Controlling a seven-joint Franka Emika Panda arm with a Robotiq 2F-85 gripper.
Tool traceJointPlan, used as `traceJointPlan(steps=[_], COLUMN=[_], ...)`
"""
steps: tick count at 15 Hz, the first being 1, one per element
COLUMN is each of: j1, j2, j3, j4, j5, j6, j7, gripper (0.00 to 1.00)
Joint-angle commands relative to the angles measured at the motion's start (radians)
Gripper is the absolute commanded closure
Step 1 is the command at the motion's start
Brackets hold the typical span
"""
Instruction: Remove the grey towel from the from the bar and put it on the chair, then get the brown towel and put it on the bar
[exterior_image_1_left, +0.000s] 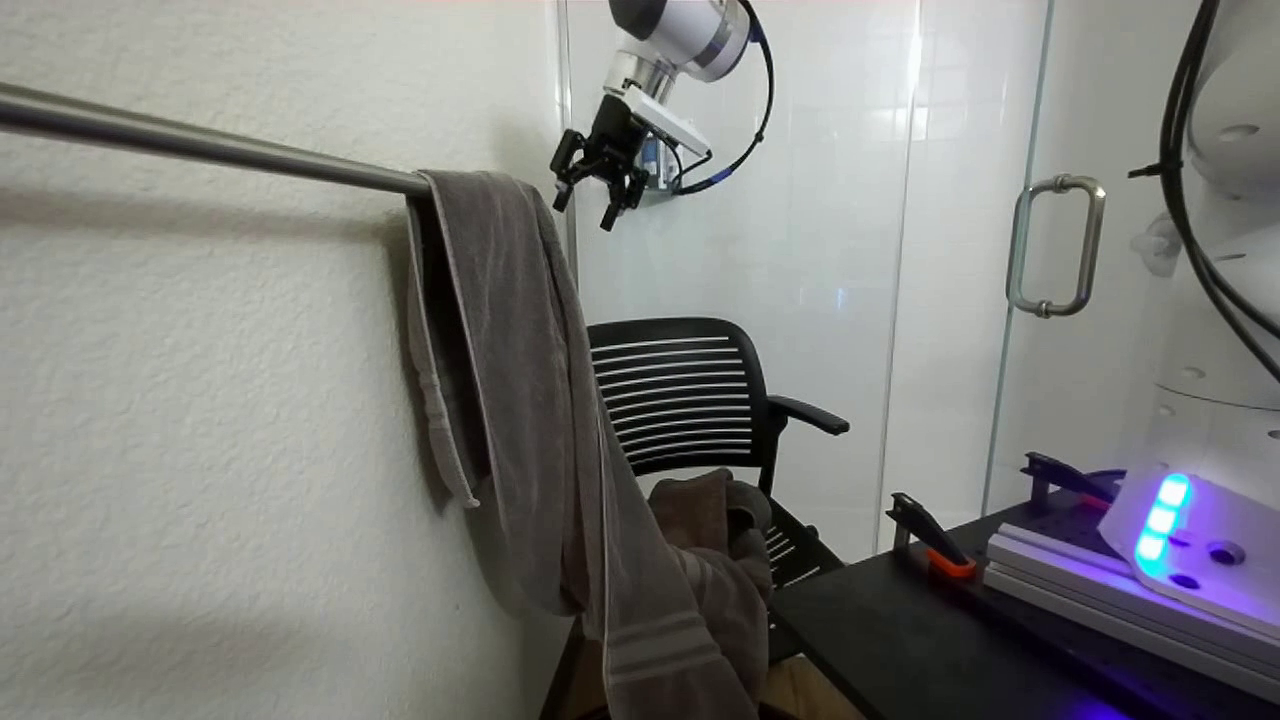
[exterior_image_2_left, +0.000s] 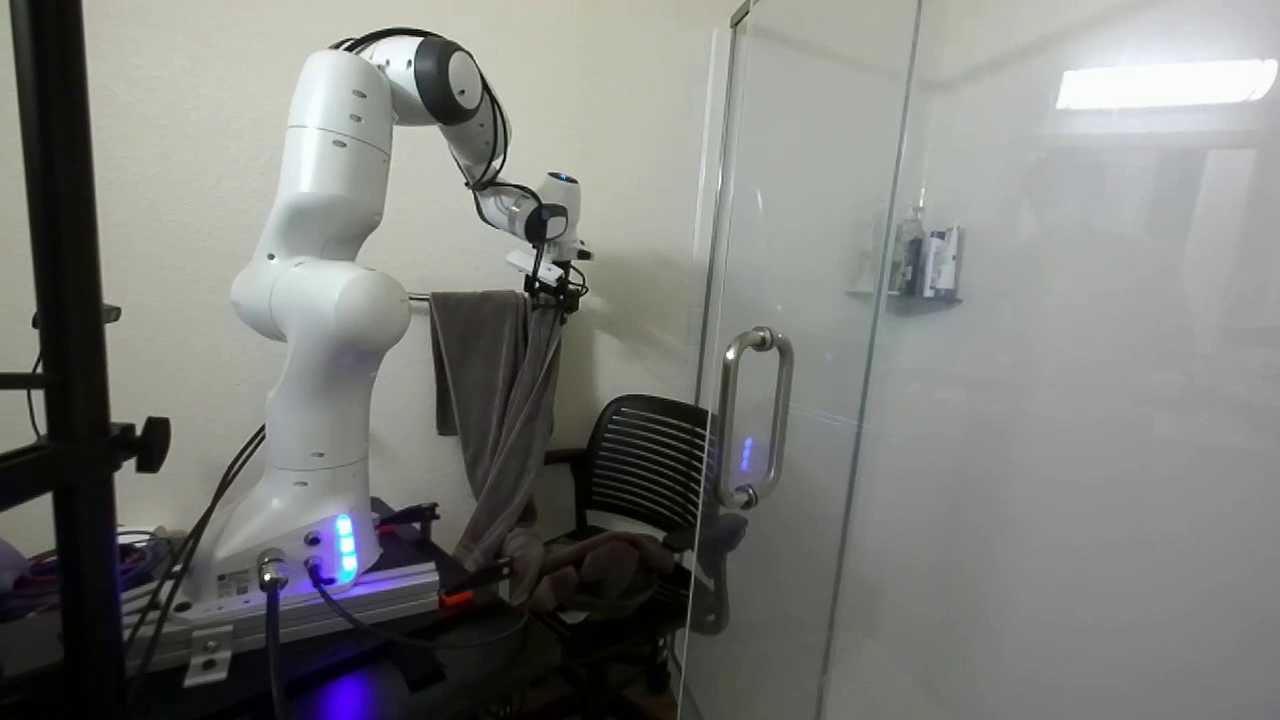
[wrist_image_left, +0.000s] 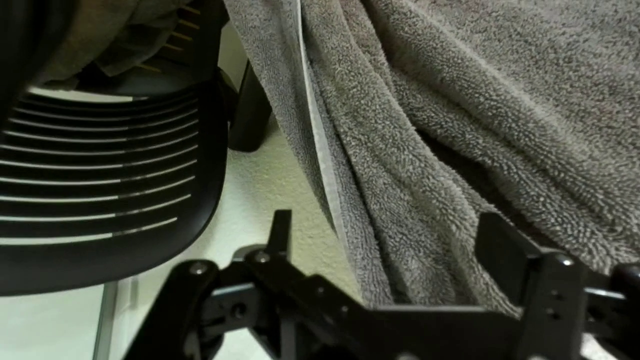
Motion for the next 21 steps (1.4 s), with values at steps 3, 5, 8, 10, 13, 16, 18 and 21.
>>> traceJointPlan(steps=[3,5,8,10,13,16,18,21], j1=[-0.021,-0.018,-0.011,-0.003,0.013,0.028,0.037,0.036], j2=[-0.048,-0.044,-0.019,0.008,0.066,0.12,0.147,0.168], j3=[0.04,0.048,0.066,0.081,0.096,0.089,0.083,0.087], j4=[-0.088,-0.095,-0.094,-0.106,-0.113,-0.107,-0.099,-0.09], j5=[0.109,0.131,0.152,0.164,0.175,0.139,0.129,0.134], j6=[0.099,0.097,0.142,0.274,0.445,0.494,0.51,0.518], j7=[-0.218,-0.255,-0.281,-0.295,-0.287,-0.251,-0.246,-0.241], gripper=[0.0,0.0,0.0,0.0,0.0,0.25,0.34,0.55])
